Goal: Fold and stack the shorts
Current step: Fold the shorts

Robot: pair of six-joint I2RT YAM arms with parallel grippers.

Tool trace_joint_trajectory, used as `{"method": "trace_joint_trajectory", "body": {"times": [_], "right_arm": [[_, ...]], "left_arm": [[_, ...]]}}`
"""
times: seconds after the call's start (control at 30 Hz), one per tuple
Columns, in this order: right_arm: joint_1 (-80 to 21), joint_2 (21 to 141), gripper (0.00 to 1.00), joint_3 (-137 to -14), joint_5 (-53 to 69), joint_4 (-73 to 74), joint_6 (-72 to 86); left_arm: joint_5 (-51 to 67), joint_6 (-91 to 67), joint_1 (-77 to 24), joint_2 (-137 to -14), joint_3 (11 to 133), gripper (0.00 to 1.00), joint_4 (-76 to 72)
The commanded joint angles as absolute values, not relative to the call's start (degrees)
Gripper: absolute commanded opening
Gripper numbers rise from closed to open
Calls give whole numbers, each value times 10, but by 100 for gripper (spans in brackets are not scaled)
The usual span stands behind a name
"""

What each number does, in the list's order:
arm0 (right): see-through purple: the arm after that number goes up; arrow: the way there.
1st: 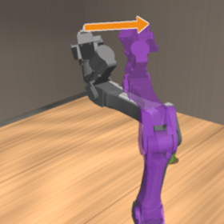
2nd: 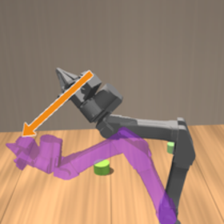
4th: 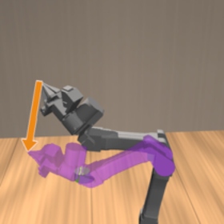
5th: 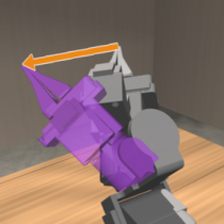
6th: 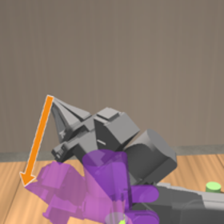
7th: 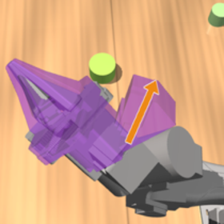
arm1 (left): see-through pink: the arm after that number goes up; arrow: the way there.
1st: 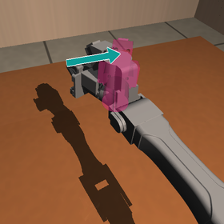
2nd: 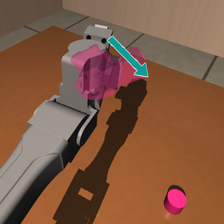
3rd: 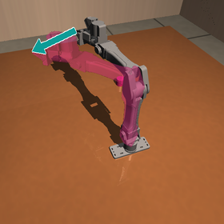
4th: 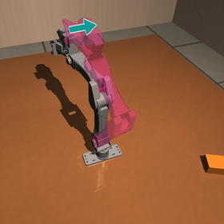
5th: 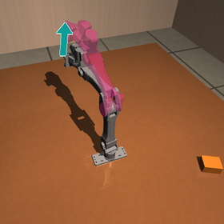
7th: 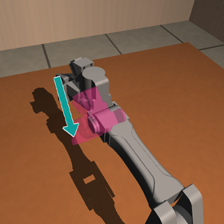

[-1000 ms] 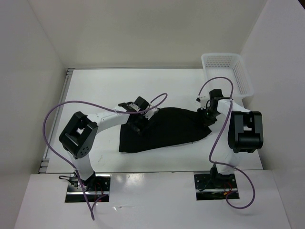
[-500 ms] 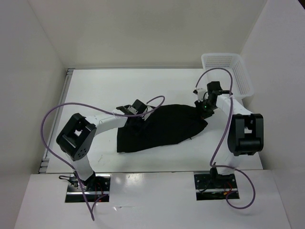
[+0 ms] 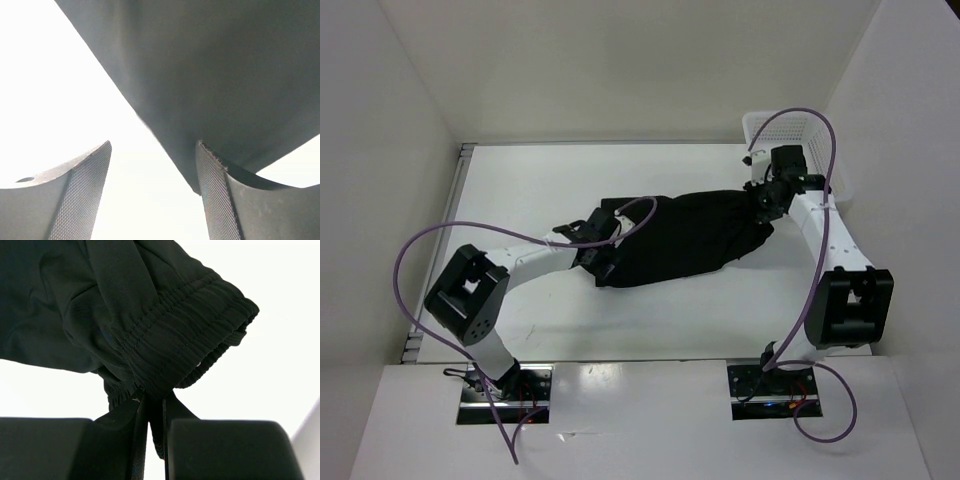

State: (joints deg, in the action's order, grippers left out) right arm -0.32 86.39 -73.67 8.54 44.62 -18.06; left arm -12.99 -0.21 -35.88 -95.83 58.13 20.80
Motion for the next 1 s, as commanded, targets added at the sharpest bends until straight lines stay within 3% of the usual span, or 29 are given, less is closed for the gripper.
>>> {"method": "trace_joint_trajectory", "body": {"times": [0.0, 0.2, 0.43, 0.6, 0.97], "right_arm": [[2, 876, 0, -789, 23, 447, -192], [2, 924, 0, -860, -10, 439, -175], [-51, 969, 0, -895, -30, 426, -134], [-78, 989, 0, -908, -65, 416, -120], [-134, 1015, 0, -936, -53, 410, -69]], "left_arm": [[-120, 0, -331, -932, 603, 77, 202], [24, 0, -243, -932, 713, 78, 279], [146, 0, -237, -1017, 794, 82, 297], [121, 0, -232, -1128, 865, 81, 292], [85, 0, -207, -1179, 876, 79, 236]]}}
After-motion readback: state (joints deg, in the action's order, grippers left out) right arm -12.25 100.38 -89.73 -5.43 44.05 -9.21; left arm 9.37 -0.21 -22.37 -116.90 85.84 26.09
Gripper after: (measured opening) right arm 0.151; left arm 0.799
